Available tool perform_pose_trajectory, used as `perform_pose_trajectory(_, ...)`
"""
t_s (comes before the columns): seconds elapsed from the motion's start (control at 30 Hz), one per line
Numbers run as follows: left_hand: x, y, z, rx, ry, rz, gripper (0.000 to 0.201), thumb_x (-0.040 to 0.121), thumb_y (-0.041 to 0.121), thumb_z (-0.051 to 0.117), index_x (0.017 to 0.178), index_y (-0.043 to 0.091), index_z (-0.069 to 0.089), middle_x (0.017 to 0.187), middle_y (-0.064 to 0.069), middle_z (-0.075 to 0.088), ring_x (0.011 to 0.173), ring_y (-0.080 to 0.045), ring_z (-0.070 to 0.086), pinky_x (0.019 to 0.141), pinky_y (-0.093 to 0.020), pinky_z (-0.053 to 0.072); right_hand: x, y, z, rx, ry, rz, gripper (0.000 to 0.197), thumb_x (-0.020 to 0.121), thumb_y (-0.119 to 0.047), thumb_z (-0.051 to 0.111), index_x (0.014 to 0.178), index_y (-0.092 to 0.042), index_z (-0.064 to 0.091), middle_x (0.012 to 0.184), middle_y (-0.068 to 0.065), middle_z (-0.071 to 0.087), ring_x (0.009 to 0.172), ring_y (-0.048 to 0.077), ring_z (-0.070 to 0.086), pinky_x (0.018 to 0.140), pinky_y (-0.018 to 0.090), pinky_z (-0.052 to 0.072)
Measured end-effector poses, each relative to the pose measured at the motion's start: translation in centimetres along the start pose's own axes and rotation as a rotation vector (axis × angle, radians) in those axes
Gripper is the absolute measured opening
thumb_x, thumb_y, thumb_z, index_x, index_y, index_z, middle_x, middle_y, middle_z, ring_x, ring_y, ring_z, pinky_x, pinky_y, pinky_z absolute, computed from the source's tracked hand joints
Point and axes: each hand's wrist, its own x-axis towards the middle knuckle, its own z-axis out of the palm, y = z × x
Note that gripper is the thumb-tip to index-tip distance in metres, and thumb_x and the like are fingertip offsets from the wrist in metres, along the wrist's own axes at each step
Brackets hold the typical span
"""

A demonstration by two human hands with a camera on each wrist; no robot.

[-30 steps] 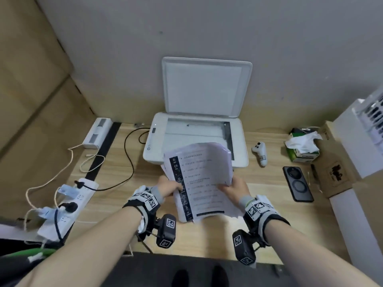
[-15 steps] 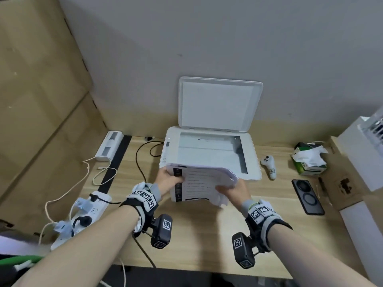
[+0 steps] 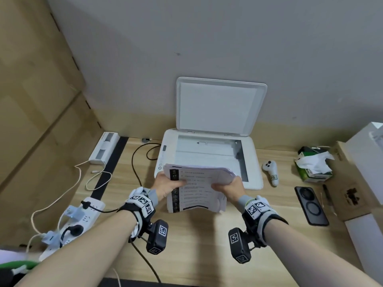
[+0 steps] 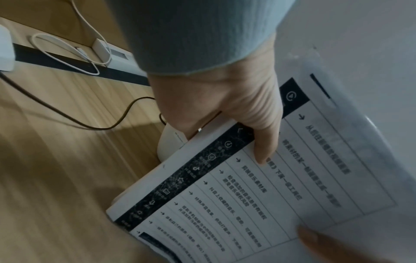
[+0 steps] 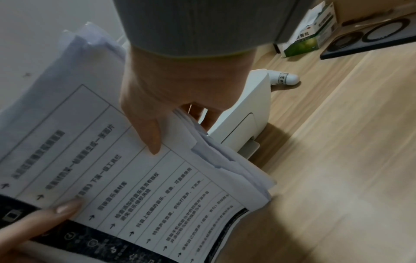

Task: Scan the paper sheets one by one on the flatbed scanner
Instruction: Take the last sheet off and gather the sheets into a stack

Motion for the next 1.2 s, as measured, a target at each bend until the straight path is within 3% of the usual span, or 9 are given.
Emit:
perform_pose_trajectory(0.17,1.5,2.7,-0.5,-0.072,0.025,0.046,0.027,0.072,0.003,0.083,0.095,0.012,0.073,0.099,-0.004,0.074,0.090,-0.011,0.069,0.084,-0.027,0.054,2.1,-2.5,-0.2,0.044,-0.031,-0.012,0.041,0.069,0.014,0.078,0.091,-0.018,0.066,0.096,0.010,0.071,0.090,0.027,0.068,0.078,0.038,0.059)
perform_pose_trajectory(0.33,2.0,3.8,-1.0,-0.098,-0.031,0.051,0.026,0.073,0.010,0.084,0.096,0.014,0.073,0.093,0.001,0.076,0.094,-0.015,0.071,0.091,-0.038,0.055,2.6,-3.7,-0.9,0.081,-0.061,-0.020,0.047,0.071,0.014,0.077,0.107,-0.014,0.065,0.098,0.008,0.072,0.094,0.026,0.070,0.067,0.023,0.057)
perform_pose_trajectory(0.43,1.7,2.8,-0.5,-0.209,-0.010,0.031,0.048,0.069,0.039,0.087,0.107,0.017,0.069,0.101,0.001,0.076,0.101,-0.017,0.070,0.093,-0.039,0.054,2.0,-2.2,-1.2,0.065,-0.113,-0.009,0.057,0.074,0.007,0.080,0.117,-0.028,0.064,0.097,0.002,0.076,0.091,0.020,0.073,0.075,0.031,0.060)
perform_pose_trajectory(0.53,1.9,3.0,0.7,-0.239,0.139,0.002,0.074,0.060,0.069,0.078,0.108,0.013,0.068,0.104,-0.004,0.074,0.102,-0.022,0.068,0.095,-0.040,0.052,1.9,-1.6,-1.5,0.033,-0.113,0.001,0.048,0.074,0.001,0.083,0.115,-0.022,0.068,0.098,0.006,0.077,0.092,0.024,0.074,0.082,0.043,0.060)
perform_pose_trajectory(0.63,1.7,3.8,1.9,-0.261,0.268,-0.001,0.041,0.075,0.050,0.077,0.078,0.010,0.068,0.079,-0.006,0.071,0.079,-0.023,0.064,0.078,-0.033,0.049,1.8,-1.9,-1.4,-0.006,-0.072,0.024,0.040,0.075,0.003,0.081,0.110,-0.012,0.071,0.095,0.012,0.076,0.090,0.030,0.073,0.081,0.044,0.061)
perform_pose_trajectory(0.7,1.4,3.9,2.4,-0.260,0.320,-0.011,0.035,0.071,0.048,0.075,0.067,0.015,0.064,0.071,-0.005,0.064,0.073,-0.023,0.058,0.071,-0.031,0.047,1.5,-2.1,-1.4,-0.019,-0.047,0.025,0.030,0.076,0.005,0.079,0.101,-0.009,0.072,0.092,0.011,0.075,0.088,0.030,0.073,0.076,0.039,0.061)
perform_pose_trajectory(1.0,-0.3,5.8,0.9,-0.287,0.392,0.105,0.020,0.082,0.018,0.066,0.066,0.014,0.055,0.065,-0.001,0.052,0.066,-0.018,0.047,0.064,-0.028,0.040,0.4,-3.7,0.0,0.053,-0.007,-0.044,0.028,0.075,0.012,0.076,0.092,-0.010,0.072,0.078,-0.003,0.071,0.067,0.006,0.065,0.058,0.015,0.052)
perform_pose_trajectory(1.1,-1.4,5.1,0.7,-0.234,0.384,0.144,0.010,0.085,0.008,0.063,0.076,0.009,0.060,0.071,0.001,0.055,0.070,-0.013,0.049,0.063,-0.024,0.040,-0.4,-2.9,0.3,0.030,-0.031,-0.028,0.030,0.075,0.014,0.072,0.090,-0.012,0.072,0.082,0.001,0.070,0.072,0.012,0.063,0.063,0.021,0.053)
perform_pose_trajectory(1.2,-2.1,3.4,1.1,-0.251,0.390,0.044,0.018,0.088,0.021,0.067,0.094,0.004,0.062,0.086,-0.002,0.060,0.079,-0.014,0.053,0.064,-0.021,0.041,-1.1,-1.3,0.3,-0.040,-0.054,0.056,0.022,0.074,0.011,0.072,0.086,-0.008,0.071,0.083,0.008,0.069,0.077,0.020,0.063,0.071,0.033,0.054)
